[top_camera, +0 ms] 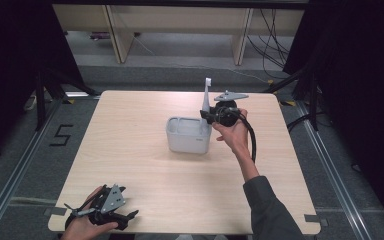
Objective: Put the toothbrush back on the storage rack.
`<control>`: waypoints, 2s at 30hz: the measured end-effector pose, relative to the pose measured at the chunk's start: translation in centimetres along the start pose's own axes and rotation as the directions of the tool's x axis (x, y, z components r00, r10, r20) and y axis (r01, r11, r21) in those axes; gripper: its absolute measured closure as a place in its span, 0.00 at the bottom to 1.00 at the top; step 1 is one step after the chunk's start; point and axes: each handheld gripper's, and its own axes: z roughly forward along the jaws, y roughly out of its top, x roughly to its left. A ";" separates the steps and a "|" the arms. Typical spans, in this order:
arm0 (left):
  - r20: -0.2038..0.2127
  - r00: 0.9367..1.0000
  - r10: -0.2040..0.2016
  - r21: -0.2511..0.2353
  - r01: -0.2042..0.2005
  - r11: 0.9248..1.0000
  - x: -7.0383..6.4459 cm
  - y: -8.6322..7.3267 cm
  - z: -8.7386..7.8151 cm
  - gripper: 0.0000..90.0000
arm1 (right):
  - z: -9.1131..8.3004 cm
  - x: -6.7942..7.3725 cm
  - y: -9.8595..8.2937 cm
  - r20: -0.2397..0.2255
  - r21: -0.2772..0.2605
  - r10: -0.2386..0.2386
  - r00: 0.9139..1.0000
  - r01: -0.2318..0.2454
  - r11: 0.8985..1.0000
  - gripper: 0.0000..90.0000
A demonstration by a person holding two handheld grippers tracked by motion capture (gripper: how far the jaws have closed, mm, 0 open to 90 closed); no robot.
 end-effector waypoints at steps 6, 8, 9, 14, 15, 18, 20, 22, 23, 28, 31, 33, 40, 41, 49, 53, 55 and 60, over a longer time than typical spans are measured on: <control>0.000 1.000 -0.001 0.001 0.001 1.000 0.0 0.0 0.0 0.17 | 0.3 -0.2 -0.5 0.003 0.001 -0.029 1.000 0.029 1.000 0.74; -0.001 1.000 -0.001 0.001 0.001 1.000 0.0 0.0 0.0 0.17 | 0.3 0.0 -0.6 0.006 0.019 0.001 1.000 -0.001 1.000 0.74; -0.001 1.000 -0.001 0.000 0.001 1.000 0.0 0.0 0.0 0.17 | 0.5 -0.2 -0.7 0.004 0.007 -0.024 1.000 0.024 1.000 0.74; 0.000 1.000 -0.001 0.000 0.001 1.000 0.0 0.0 0.0 0.17 | 0.7 -0.2 -1.1 0.006 0.032 -0.032 0.999 0.032 0.999 0.74; 0.000 1.000 -0.001 -0.001 0.001 1.000 0.0 0.0 0.0 0.17 | 0.7 -0.2 -1.1 0.006 0.032 -0.032 0.999 0.032 0.999 0.74; -0.002 1.000 0.000 0.000 0.000 1.000 0.0 0.0 0.0 0.17 | 1.0 0.0 -1.6 0.009 0.027 -0.007 1.000 0.006 1.000 0.74; -0.001 1.000 0.000 -0.001 0.000 1.000 0.0 0.0 0.0 0.17 | 0.9 -0.1 -1.6 0.002 0.044 -0.016 1.000 0.015 0.999 0.74; -0.001 1.000 0.000 0.001 0.000 1.000 0.0 0.0 0.0 0.17 | 1.1 0.0 -1.8 0.005 0.034 -0.008 1.000 0.008 0.999 0.74; -0.001 1.000 0.001 0.001 -0.001 1.000 0.0 0.0 0.0 0.17 | 1.0 0.0 -1.9 -0.005 0.044 -0.002 1.000 0.003 0.999 0.74; -0.002 1.000 0.001 0.001 -0.001 1.000 0.0 0.0 0.0 0.17 | 1.2 -0.1 -2.2 0.000 0.048 -0.014 1.000 0.014 0.999 0.74; 0.001 1.000 -0.001 -0.001 0.001 1.000 0.0 0.0 0.0 0.17 | 1.2 -0.2 -2.2 0.006 0.060 -0.034 0.999 0.034 0.998 0.74; -0.002 1.000 0.001 0.001 -0.001 1.000 0.0 0.0 0.0 0.17 | 1.2 -0.2 -2.2 0.006 0.058 -0.036 0.999 0.036 0.998 0.74; 0.002 1.000 -0.011 -0.011 0.011 1.000 -0.1 0.0 0.0 0.17 | 1.4 0.0 -2.3 0.005 0.080 -0.035 0.999 0.035 0.996 0.74; 0.003 1.000 -0.013 -0.012 0.013 1.000 -0.1 0.0 0.1 0.17 | 1.4 0.0 -2.3 0.005 0.079 -0.046 0.999 0.045 0.996 0.74; 0.000 1.000 -0.010 -0.012 0.010 1.000 -0.1 0.0 0.0 0.17 | 1.4 0.0 -2.5 -0.001 0.076 -0.023 1.000 0.023 0.997 0.74; 0.001 1.000 -0.011 -0.011 0.011 1.000 -0.1 0.0 0.1 0.17 | 1.4 -0.1 -2.5 -0.017 0.050 -0.026 1.000 0.027 0.998 0.72; 0.002 1.000 -0.011 -0.012 0.011 1.000 -0.1 0.0 0.1 0.17 | 1.1 0.1 -2.4 -0.017 0.055 0.000 1.000 0.001 0.998 0.70; 0.002 1.000 -0.011 -0.011 0.011 1.000 -0.1 0.0 0.1 0.17 | 0.7 0.0 -2.1 -0.005 0.034 -0.043 0.999 0.043 0.998 0.58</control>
